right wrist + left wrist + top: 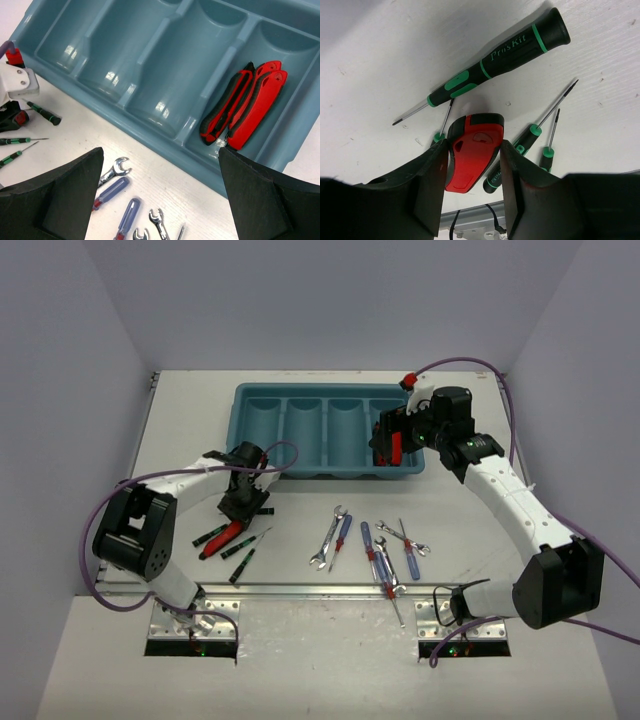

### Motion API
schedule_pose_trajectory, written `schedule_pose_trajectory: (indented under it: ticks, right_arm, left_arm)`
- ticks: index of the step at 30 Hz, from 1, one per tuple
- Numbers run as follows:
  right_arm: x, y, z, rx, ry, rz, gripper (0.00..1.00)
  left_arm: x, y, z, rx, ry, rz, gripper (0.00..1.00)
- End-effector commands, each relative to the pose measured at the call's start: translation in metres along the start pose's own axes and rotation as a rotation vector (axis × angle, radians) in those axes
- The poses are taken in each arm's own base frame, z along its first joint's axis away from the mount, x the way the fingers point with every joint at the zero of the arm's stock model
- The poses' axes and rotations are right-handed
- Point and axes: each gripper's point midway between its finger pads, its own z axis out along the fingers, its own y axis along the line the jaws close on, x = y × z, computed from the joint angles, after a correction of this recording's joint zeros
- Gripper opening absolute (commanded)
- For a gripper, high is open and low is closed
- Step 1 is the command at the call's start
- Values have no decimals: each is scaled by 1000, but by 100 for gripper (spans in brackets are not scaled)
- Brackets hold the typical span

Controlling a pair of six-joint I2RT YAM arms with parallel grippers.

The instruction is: Sort the tools into containers

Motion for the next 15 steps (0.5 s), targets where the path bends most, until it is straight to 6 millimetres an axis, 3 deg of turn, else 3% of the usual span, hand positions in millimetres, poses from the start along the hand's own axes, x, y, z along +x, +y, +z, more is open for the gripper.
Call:
schedule_pose_trajectory:
  ticks: [1, 7, 15]
  right_arm:
    - [-16, 6, -5, -17, -63, -34, 95]
    - [-16, 7, -4, -22, -61, -30, 95]
    - [-15, 8, -2, -33, -60, -21, 95]
  left_arm:
    - [-26, 5, -20, -18, -104, 2, 11]
    - [-30, 5, -27, -10, -99, -4, 0]
    - [-39, 7, -47, -17, -133, -18, 0]
